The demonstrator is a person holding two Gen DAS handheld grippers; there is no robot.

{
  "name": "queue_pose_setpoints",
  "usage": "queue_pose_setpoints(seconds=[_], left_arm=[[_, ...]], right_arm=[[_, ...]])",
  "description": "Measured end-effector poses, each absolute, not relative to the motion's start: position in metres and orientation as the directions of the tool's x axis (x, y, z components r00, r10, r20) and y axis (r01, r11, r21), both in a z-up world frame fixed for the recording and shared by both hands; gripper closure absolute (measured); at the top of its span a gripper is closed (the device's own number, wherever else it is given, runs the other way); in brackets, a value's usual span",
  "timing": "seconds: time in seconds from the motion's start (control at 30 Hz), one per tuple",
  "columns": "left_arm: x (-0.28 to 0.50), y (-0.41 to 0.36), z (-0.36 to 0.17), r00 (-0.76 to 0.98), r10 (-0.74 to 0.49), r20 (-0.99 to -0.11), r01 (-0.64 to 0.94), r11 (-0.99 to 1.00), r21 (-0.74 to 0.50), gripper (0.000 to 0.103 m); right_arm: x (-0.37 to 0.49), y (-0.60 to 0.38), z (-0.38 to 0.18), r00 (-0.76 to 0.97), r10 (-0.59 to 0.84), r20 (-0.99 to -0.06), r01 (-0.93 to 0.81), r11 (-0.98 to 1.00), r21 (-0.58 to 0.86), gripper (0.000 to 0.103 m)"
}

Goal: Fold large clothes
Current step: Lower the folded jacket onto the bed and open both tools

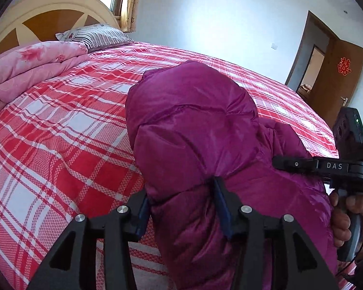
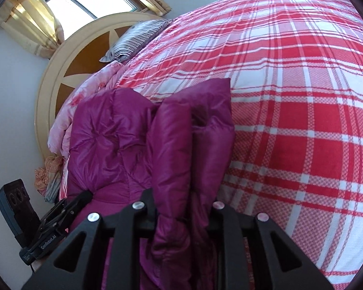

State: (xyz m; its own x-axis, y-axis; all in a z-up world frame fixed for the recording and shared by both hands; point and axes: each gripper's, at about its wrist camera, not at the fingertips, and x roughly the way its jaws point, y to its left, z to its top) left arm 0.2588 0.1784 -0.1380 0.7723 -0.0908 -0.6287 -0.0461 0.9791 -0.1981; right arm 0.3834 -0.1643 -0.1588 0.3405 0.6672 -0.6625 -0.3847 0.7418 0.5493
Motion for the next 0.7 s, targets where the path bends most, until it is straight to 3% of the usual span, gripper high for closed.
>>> queue_pose_setpoints(seconds=[0.17, 0.23, 0.3, 0.33, 0.4, 0.47, 0.7], left_arm=[[0.252, 0.179, -0.129, 0.763, -0.063, -0.643, -0.057, 0.985, -0.164, 0.051], [0.243, 0.177, -0.12, 0.766, -0.038, -0.641, -0.064, 0.989, -0.136, 0.051], [0.23, 0.174, -0.107, 0.785, -0.021, -0.62, -0.06, 0.992, -0.11, 0.047], [0.222, 0.173, -0.101, 0.796, -0.015, -0.604, -0.057, 0.993, -0.101, 0.045], [0.204, 0.17, -0.083, 0.829, -0.009, -0.56, -0.053, 0.994, -0.095, 0.03], [0.188, 0.169, -0.066, 0.853, -0.001, -0.522, -0.051, 0.995, -0.086, 0.024], [0.161, 0.167, -0.029, 0.887, -0.028, -0.461, -0.025, 0.994, -0.109, 0.024]], right_arm=[[0.382, -0.158, -0.152, 0.361, 0.621, -0.695, -0.392, 0.778, 0.491, 0.076], [0.379, -0.158, -0.146, 0.389, 0.59, -0.708, -0.387, 0.802, 0.456, 0.068], [0.371, -0.164, -0.136, 0.424, 0.568, -0.705, -0.368, 0.82, 0.439, 0.045], [0.366, -0.166, -0.13, 0.429, 0.576, -0.696, -0.373, 0.815, 0.444, 0.04], [0.347, -0.17, -0.109, 0.47, 0.578, -0.666, -0.412, 0.812, 0.414, 0.036], [0.324, -0.173, -0.087, 0.538, 0.54, -0.648, -0.435, 0.836, 0.336, 0.03], [0.263, -0.18, -0.043, 0.646, 0.501, -0.576, -0.408, 0.864, 0.294, 0.019]])
